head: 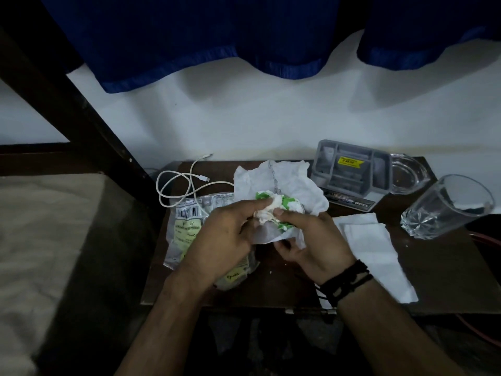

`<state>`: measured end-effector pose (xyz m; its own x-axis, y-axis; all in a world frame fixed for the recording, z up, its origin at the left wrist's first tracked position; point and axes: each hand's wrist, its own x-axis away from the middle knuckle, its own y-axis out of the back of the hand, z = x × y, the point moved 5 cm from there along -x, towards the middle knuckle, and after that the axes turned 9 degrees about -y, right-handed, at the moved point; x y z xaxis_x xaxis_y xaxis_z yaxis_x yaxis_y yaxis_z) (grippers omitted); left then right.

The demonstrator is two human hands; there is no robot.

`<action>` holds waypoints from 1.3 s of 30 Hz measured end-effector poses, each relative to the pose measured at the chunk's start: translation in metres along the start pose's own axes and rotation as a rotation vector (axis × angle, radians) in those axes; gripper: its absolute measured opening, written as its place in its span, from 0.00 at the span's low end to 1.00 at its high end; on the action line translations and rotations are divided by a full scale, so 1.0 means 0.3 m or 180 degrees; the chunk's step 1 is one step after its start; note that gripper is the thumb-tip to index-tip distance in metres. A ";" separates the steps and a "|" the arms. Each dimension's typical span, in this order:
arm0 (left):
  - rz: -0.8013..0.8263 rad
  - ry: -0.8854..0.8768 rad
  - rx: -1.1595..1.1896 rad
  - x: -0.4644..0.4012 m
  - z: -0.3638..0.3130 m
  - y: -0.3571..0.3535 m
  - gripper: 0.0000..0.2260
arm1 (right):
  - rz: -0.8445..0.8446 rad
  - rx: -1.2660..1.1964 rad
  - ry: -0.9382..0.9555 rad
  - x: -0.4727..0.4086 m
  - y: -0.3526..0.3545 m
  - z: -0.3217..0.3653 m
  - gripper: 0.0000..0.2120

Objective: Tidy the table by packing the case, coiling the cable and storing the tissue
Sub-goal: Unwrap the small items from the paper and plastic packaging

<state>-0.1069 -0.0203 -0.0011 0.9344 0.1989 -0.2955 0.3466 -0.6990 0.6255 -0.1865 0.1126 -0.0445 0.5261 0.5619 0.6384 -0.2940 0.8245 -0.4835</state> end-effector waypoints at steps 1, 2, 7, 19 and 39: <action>-0.0135 0.0109 0.0091 0.002 0.008 0.008 0.19 | 0.0048 0.0073 -0.0048 0.000 -0.002 -0.005 0.14; -0.0241 0.0208 0.0140 0.004 0.014 0.014 0.17 | 0.0087 0.0141 -0.0094 0.000 -0.005 -0.009 0.14; -0.0490 0.0102 -0.0283 0.003 0.005 0.029 0.11 | 0.0330 0.0357 -0.0135 0.007 -0.023 -0.011 0.11; -0.0494 -0.0053 -0.0723 0.028 -0.017 0.115 0.11 | -0.0030 0.0160 0.0529 0.023 -0.005 0.038 0.18; -0.0804 0.0551 0.0442 0.053 -0.048 0.015 0.11 | 0.0536 0.0437 0.0077 0.068 -0.100 -0.003 0.12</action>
<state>-0.0893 -0.0105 0.0072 0.8245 0.4833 -0.2942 0.5658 -0.6972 0.4403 -0.1662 0.0993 -0.0175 0.4789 0.6921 0.5400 -0.4844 0.7214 -0.4949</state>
